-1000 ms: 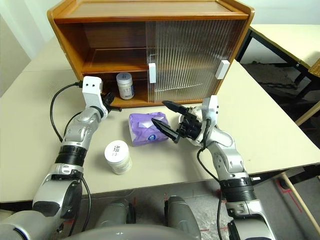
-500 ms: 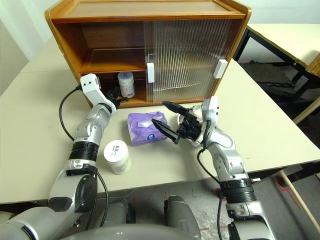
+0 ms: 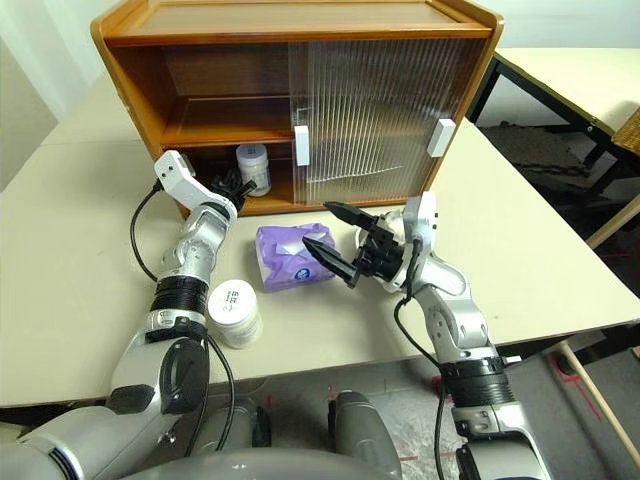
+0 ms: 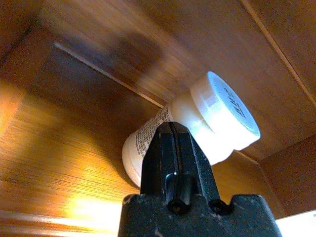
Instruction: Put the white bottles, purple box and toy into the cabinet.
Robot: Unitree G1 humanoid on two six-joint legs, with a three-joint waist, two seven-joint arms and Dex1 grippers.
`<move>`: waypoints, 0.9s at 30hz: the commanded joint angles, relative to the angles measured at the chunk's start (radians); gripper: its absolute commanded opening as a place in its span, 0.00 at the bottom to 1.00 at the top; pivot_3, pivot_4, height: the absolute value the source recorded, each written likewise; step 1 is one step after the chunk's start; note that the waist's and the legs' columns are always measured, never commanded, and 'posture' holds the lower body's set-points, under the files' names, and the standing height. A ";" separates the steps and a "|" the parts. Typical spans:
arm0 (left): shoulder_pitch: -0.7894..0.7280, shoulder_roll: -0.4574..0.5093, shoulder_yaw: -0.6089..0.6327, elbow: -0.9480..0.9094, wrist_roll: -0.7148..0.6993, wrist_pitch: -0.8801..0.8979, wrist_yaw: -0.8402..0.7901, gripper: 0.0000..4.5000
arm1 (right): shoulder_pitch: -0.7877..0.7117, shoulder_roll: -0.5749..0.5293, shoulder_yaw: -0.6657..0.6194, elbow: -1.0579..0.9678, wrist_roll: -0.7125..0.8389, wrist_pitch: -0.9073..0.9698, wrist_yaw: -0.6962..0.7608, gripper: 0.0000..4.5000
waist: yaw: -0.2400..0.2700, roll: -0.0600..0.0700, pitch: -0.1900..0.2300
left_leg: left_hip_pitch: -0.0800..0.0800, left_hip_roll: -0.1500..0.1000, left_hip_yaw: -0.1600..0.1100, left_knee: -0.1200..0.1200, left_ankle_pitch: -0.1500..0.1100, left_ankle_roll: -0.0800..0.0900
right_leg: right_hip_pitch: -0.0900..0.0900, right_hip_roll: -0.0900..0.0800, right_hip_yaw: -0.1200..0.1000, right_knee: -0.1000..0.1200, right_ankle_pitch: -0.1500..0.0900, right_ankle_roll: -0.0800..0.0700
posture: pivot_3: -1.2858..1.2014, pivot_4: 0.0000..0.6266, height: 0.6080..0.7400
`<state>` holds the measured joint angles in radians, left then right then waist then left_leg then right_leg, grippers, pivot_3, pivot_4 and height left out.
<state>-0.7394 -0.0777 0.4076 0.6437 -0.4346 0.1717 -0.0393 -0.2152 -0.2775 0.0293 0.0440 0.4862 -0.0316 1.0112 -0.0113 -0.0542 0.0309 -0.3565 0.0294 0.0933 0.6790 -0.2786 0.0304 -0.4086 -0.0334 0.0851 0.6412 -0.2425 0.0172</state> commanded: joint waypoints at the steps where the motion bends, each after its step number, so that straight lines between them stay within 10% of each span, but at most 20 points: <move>1: -0.047 -0.005 0.027 0.076 -0.030 -0.045 0.012 0.01 | 0.007 -0.008 0.002 -0.014 -0.003 0.003 0.001 1.00 | 0.000 0.000 0.000 | 0.000 0.000 0.000 0.000 0.000 0.000 | 0.000 0.000 0.000 0.000 0.000 0.000 | 0.53 0.00 1.00; 27: -0.166 0.049 0.046 0.382 -0.048 -0.129 -0.110 0.01 | 0.032 -0.016 0.012 -0.065 -0.005 0.015 -0.025 1.00 | -0.024 -0.001 0.001 | 0.001 0.000 0.000 0.001 0.000 0.000 | 0.002 0.000 0.000 0.000 0.002 0.002 | 0.51 0.00 1.00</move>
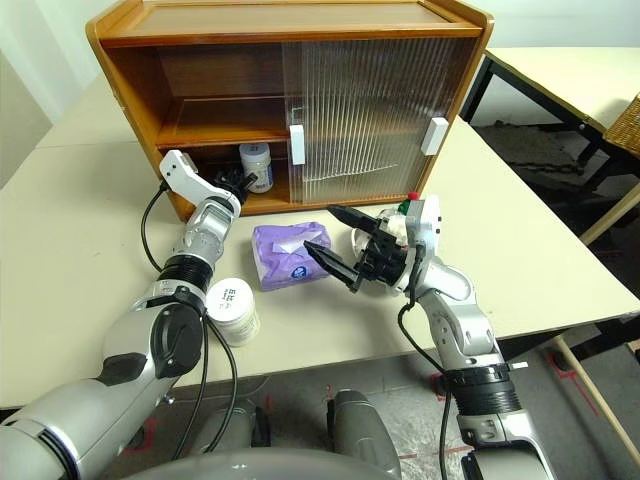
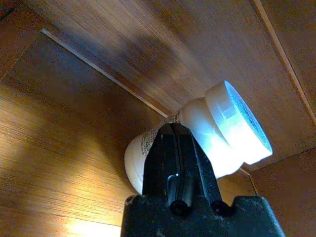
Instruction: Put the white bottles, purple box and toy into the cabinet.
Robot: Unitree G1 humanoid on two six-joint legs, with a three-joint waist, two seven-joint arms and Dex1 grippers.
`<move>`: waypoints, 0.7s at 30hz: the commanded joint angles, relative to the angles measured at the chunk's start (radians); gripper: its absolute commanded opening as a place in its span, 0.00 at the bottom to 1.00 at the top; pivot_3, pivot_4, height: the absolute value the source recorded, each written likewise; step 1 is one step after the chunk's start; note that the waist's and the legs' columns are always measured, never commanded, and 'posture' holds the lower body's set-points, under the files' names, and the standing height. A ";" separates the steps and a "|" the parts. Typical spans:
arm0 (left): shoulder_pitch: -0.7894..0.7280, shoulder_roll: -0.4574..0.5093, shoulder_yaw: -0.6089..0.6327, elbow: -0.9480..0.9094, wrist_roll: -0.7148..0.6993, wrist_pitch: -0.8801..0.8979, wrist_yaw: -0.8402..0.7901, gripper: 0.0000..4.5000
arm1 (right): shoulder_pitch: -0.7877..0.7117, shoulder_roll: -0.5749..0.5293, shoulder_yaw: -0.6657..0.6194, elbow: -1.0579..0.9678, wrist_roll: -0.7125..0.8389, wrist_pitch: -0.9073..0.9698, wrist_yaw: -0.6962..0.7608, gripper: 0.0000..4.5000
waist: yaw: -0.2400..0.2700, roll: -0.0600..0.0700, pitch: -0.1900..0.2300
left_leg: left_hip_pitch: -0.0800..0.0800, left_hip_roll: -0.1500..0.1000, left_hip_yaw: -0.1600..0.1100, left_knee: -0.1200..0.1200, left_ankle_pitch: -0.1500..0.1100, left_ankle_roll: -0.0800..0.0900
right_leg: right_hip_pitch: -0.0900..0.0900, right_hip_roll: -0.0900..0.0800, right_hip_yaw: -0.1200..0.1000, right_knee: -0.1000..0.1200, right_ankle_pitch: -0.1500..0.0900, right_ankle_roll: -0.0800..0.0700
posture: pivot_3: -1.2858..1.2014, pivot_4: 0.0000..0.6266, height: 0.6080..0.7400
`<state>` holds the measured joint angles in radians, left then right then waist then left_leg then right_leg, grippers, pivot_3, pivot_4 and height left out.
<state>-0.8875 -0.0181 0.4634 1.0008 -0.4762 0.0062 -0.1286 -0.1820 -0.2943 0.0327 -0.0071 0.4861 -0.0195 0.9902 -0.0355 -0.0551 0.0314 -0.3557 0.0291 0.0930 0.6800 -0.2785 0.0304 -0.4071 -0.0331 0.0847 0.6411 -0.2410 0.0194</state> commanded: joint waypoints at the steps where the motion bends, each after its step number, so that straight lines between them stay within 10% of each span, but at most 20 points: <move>1: -0.017 -0.012 -0.011 0.025 -0.006 0.043 -0.023 0.01 | -0.002 0.001 0.009 -0.014 -0.005 0.003 -0.004 1.00 | 0.000 0.000 0.000 | 0.000 0.000 0.000 0.000 0.000 0.000 | 0.000 0.000 0.000 0.000 0.000 0.000 | 0.51 0.00 1.00; 21: -0.014 -0.007 -0.019 0.023 -0.002 0.150 -0.105 0.01 | -0.008 0.002 0.013 -0.008 -0.007 0.004 -0.003 1.00 | 0.002 0.000 0.000 | 0.000 -0.001 -0.001 0.000 0.001 0.001 | 0.001 -0.001 -0.001 0.000 0.003 0.001 | 0.52 0.00 1.00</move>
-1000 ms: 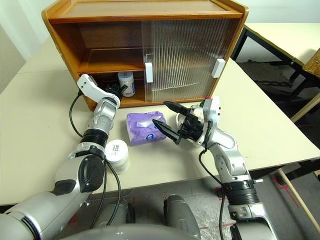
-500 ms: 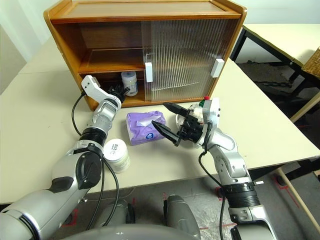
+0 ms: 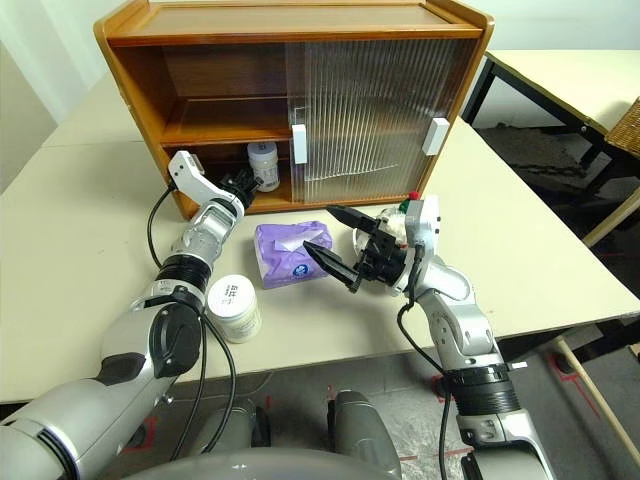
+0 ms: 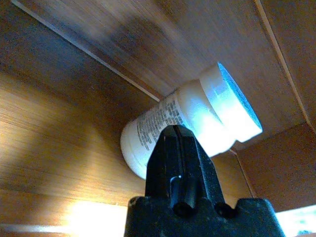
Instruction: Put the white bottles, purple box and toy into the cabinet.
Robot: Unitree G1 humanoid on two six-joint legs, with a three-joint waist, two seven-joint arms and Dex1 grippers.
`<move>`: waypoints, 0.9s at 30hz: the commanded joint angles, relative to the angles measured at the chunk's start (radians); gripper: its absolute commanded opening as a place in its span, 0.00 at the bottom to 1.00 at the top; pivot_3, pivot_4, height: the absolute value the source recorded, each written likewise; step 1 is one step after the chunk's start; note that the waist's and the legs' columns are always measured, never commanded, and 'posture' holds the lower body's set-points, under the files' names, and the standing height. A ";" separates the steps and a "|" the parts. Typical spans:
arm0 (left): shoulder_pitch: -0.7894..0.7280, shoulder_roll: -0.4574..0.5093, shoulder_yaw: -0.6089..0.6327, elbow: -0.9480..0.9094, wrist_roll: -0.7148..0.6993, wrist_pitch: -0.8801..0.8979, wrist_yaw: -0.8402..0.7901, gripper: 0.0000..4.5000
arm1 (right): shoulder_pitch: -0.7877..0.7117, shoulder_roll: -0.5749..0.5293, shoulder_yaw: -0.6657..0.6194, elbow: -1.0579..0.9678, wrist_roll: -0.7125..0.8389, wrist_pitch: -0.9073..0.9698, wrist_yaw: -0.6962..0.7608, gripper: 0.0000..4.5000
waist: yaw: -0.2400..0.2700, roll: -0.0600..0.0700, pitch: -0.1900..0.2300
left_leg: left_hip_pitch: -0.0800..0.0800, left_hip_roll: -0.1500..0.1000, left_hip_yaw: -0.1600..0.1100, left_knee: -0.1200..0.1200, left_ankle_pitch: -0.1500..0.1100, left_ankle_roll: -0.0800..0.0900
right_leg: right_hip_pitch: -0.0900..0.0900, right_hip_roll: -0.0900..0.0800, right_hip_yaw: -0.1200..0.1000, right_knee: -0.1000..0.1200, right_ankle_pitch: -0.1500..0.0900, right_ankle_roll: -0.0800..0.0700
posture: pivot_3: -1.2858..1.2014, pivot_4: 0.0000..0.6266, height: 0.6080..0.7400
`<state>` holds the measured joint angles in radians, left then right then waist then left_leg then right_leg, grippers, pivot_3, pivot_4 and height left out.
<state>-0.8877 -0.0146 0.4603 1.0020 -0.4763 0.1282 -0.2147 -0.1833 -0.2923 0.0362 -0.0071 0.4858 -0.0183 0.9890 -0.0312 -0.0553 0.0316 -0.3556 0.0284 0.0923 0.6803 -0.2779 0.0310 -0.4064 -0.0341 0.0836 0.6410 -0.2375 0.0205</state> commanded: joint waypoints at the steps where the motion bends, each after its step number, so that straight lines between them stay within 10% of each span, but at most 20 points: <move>1: -0.012 -0.011 -0.015 0.020 -0.002 0.030 -0.019 0.01 | -0.007 0.000 0.011 -0.008 -0.008 0.002 -0.001 1.00 | -0.005 0.000 0.000 | 0.000 0.000 0.000 0.000 0.000 0.000 | 0.000 0.000 0.000 0.000 0.000 0.000 | 0.52 0.00 1.00; 22: 0.258 0.043 -0.098 -0.521 -0.024 0.312 -0.005 0.01 | -0.029 0.008 0.025 0.024 -0.009 -0.009 0.009 1.00 | -0.007 0.000 0.000 | -0.003 0.002 -0.001 -0.002 -0.005 0.000 | -0.003 0.002 0.003 -0.004 -0.001 -0.003 | 0.53 0.00 1.00; 27: 0.360 0.113 -0.155 -0.716 -0.016 0.415 -0.032 0.30 | -0.037 0.015 0.027 0.036 -0.009 -0.010 0.019 1.00 | -0.006 0.000 0.000 | -0.001 0.002 0.000 -0.001 -0.005 0.000 | -0.003 0.002 0.003 -0.003 -0.001 -0.003 | 0.54 0.00 1.00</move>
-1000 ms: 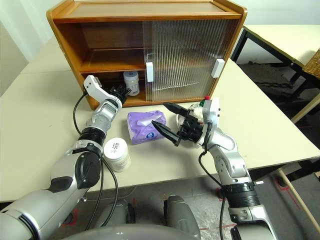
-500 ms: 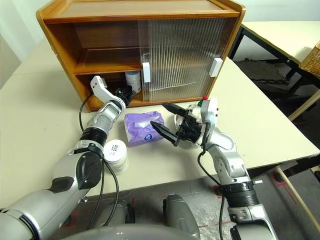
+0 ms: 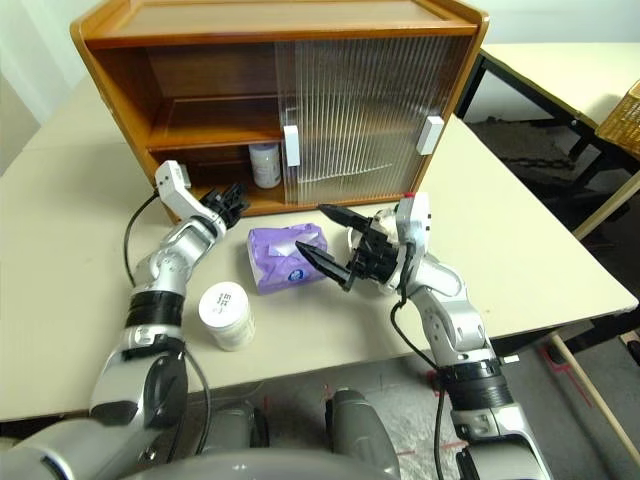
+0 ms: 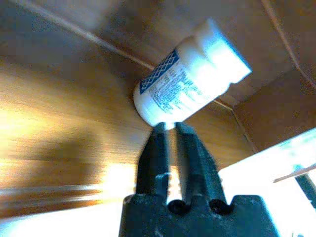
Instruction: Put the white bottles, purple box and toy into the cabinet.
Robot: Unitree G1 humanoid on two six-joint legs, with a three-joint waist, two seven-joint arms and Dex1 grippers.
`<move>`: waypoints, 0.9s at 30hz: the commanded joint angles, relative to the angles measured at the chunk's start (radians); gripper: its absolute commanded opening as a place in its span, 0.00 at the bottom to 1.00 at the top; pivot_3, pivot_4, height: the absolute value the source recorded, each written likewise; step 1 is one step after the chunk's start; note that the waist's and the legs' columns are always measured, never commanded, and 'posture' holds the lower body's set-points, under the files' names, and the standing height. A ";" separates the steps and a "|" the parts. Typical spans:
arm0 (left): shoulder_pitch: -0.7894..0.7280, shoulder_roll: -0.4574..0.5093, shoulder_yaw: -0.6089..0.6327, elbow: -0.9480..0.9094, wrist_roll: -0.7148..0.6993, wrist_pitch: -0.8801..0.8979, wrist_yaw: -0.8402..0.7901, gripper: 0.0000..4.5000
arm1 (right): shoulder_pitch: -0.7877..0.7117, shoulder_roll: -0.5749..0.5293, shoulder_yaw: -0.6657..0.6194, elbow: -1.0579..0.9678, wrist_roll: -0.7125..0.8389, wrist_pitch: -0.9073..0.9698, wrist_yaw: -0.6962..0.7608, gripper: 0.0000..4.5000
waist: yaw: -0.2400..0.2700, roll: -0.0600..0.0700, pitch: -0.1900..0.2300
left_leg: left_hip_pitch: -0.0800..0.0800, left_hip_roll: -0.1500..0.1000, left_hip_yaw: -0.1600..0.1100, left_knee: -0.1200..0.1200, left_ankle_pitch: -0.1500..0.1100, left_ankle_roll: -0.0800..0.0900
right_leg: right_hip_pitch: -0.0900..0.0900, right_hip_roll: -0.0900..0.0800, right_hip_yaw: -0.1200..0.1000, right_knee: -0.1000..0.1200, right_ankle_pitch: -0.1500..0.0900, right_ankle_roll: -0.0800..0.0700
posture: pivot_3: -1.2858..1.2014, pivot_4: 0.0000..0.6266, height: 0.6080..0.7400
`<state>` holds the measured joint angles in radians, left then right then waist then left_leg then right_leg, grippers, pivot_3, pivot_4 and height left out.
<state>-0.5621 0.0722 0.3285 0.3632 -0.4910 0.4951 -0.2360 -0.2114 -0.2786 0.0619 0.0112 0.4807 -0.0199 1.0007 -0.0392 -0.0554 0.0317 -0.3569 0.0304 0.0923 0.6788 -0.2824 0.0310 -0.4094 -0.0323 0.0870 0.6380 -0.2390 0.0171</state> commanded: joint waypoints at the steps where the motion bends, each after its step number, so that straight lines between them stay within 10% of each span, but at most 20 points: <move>1: 0.054 0.040 -0.025 -0.111 -0.013 0.058 -0.028 0.39 | -0.010 0.002 0.000 0.021 -0.003 -0.008 0.009 1.00 | 0.004 0.000 0.000 | 0.000 0.000 0.000 0.000 0.000 0.000 | 0.000 0.000 0.000 0.000 0.000 0.000 | 0.54 0.00 1.00; 8: 0.207 0.211 -0.081 -0.344 -0.078 0.078 -0.306 0.97 | -0.011 -0.022 -0.020 0.036 0.017 0.001 0.043 1.00 | 0.006 0.000 0.000 | 0.000 -0.001 0.000 0.000 0.000 0.000 | 0.000 -0.001 -0.001 0.000 -0.001 -0.002 | 0.54 0.00 1.00; 19: 0.487 0.629 -0.155 -0.361 0.013 -0.342 -0.949 0.99 | -0.043 -0.072 -0.039 0.084 0.025 0.012 0.107 1.00 | 0.009 0.004 0.002 | 0.003 0.001 0.001 -0.001 -0.001 -0.001 | 0.000 -0.004 -0.004 0.004 -0.007 -0.010 | 0.55 0.00 1.00; 27: 0.620 0.698 -0.179 -0.410 -0.006 -0.435 -1.126 0.99 | -0.054 -0.080 -0.050 0.093 0.028 0.013 0.125 1.00 | 0.028 0.009 0.005 | 0.002 0.001 0.001 -0.003 -0.001 -0.001 | -0.001 -0.015 -0.010 0.004 -0.009 -0.009 | 0.56 0.00 1.00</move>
<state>0.0428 0.7598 0.1751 -0.0168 -0.4913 0.0786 -1.3297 -0.2589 -0.3505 0.0259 0.0990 0.4996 -0.0131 1.1166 -0.0117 -0.0467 0.0370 -0.3546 0.0311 0.0932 0.6751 -0.2832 0.0297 -0.4103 -0.0472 0.0770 0.6416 -0.2484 0.0080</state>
